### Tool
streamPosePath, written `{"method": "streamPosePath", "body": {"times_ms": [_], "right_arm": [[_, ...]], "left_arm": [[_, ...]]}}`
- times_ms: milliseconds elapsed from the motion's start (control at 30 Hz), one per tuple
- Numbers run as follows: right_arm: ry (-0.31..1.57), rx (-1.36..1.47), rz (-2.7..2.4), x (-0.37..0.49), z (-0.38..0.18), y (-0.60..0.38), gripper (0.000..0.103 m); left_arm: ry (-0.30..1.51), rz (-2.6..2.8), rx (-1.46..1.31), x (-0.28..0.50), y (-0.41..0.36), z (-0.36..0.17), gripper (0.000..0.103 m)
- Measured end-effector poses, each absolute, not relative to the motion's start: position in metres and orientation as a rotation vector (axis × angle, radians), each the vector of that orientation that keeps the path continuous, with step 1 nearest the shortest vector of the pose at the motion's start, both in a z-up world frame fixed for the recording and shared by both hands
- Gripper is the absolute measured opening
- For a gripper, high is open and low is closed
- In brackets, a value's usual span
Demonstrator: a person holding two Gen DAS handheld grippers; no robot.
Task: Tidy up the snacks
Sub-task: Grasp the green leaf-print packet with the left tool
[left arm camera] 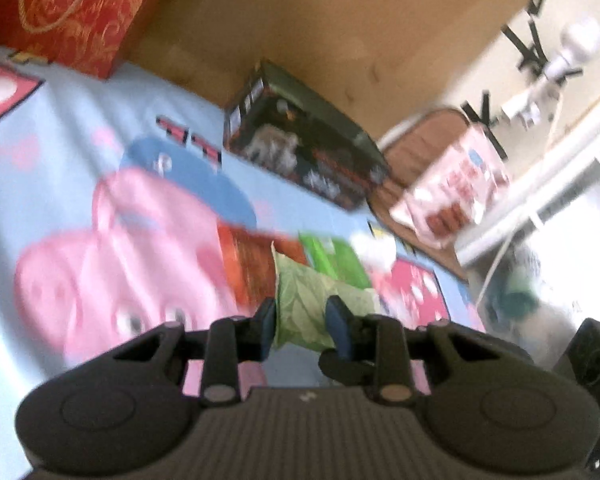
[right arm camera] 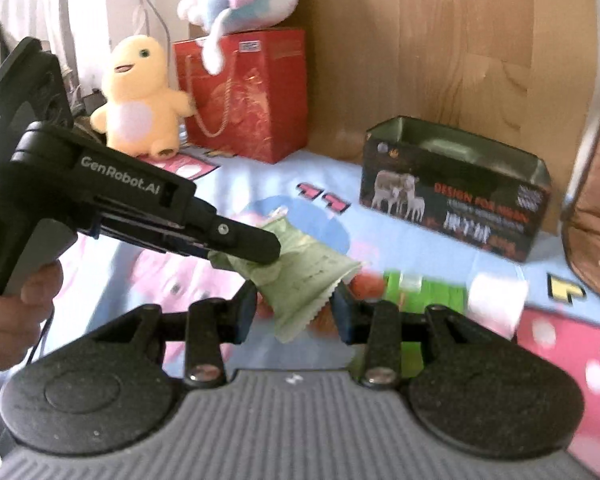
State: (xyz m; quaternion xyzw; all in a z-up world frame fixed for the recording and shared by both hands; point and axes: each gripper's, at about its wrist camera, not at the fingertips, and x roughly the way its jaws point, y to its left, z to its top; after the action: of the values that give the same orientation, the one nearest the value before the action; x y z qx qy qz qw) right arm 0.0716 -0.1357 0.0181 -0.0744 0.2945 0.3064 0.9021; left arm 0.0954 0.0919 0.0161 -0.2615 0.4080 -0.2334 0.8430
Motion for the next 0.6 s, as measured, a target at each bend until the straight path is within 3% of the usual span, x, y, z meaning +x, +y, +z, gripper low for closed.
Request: {"method": "streamPosePath", "body": {"times_ms": [300, 433, 567, 600], "right_arm": [[0.638, -0.139, 0.600, 0.010, -0.005, -0.147, 0.044], [0.641, -0.121, 0.576, -0.005, -0.011, -0.152, 0.048], [0.632, -0.111, 0.565, -0.018, -0.012, -0.157, 0.053], [0.622, -0.111, 0.548, -0.020, -0.012, -0.159, 0.060]], "left_arm": [[0.909, -0.509, -0.520, 0.041, 0.075, -0.002, 0.030], [0.913, -0.514, -0.483, 0.029, 0.066, -0.003, 0.031], [0.886, -0.500, -0.482, 0.022, 0.073, 0.006, 0.050], [0.868, -0.494, -0.481, 0.021, 0.076, 0.010, 0.054]]}}
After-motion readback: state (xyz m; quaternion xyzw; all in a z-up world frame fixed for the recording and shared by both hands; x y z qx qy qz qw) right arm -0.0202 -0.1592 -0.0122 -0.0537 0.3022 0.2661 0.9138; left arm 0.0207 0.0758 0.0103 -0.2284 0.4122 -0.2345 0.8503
